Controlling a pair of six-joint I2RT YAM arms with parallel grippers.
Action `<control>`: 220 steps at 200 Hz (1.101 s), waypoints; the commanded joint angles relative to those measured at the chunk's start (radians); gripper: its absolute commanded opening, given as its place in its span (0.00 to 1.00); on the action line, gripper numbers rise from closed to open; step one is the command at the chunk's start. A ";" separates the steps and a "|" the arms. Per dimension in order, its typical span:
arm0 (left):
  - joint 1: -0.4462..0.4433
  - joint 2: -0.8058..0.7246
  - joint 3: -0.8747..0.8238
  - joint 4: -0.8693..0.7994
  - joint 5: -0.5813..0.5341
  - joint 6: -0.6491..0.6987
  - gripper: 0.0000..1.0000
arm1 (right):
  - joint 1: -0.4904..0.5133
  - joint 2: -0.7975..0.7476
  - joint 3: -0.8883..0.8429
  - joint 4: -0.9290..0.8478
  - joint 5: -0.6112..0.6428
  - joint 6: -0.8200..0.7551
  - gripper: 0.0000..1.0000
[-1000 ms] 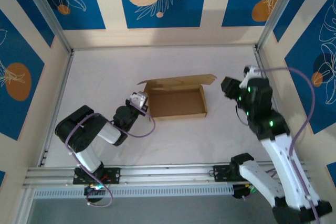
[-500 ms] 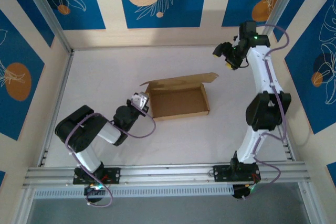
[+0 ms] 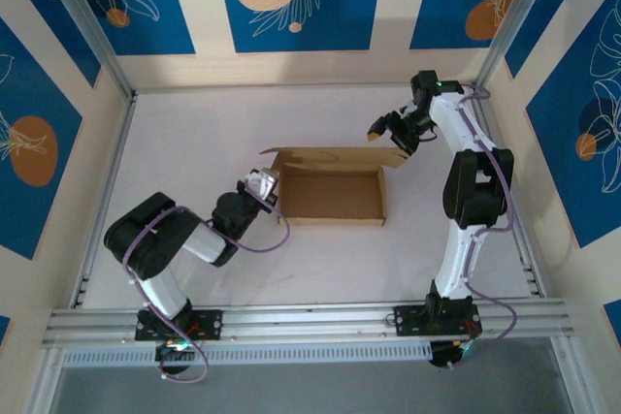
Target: Fold the paper box
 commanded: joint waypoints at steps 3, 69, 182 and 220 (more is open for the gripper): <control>0.007 0.018 0.015 -0.005 -0.015 0.000 0.00 | -0.011 -0.084 -0.062 -0.014 -0.042 0.078 0.70; 0.008 0.022 0.021 -0.006 -0.030 0.002 0.00 | -0.018 -0.138 -0.106 -0.129 0.128 0.083 0.72; 0.008 0.020 0.022 -0.005 -0.039 -0.006 0.00 | 0.012 -0.158 -0.167 -0.128 0.052 0.167 0.76; 0.008 0.016 0.021 -0.006 -0.041 -0.005 0.00 | -0.003 -0.169 -0.191 -0.153 0.119 0.150 0.76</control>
